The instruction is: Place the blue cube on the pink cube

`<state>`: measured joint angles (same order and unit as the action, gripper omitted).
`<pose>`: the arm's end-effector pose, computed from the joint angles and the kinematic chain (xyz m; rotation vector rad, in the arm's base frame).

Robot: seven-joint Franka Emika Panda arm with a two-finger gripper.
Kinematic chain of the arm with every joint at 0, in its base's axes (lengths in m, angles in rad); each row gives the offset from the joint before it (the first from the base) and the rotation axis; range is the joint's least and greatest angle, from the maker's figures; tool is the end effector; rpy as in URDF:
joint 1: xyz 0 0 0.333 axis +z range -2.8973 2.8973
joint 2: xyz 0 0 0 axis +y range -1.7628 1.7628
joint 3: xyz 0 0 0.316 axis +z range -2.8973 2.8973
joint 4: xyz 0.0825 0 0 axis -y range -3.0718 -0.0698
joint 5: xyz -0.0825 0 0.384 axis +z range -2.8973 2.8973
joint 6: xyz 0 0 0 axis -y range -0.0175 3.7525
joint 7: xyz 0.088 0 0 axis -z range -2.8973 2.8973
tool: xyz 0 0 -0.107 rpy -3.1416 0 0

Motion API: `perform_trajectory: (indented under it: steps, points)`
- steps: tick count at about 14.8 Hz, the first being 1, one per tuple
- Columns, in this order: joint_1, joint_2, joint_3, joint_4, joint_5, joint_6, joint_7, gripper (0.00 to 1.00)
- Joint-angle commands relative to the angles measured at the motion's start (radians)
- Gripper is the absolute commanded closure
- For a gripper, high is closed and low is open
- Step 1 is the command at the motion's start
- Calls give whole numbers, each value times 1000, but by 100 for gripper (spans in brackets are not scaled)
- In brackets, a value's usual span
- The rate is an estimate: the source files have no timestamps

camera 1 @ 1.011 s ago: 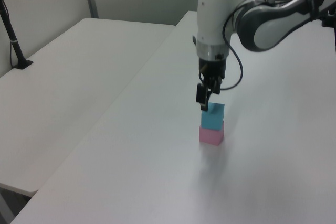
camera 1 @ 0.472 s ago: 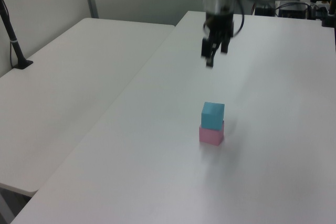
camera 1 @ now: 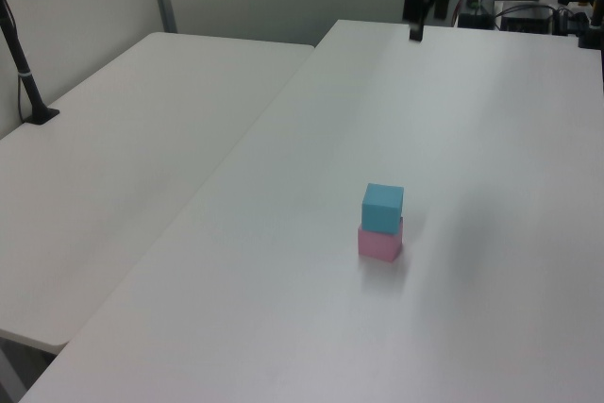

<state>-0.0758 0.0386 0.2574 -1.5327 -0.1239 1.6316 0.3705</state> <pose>0.5660 0.0881 0.6278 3.0324 -0.2823 0.1376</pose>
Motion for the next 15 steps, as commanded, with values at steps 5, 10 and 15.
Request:
perform_trajectory:
  steps: [5,10,15]
  points:
    - [-7,-78,-178,-43,53,-29,-327,0]
    - [-27,-83,-179,-63,55,-18,-403,0]
    - [-25,-80,-178,-70,55,-18,-476,0]
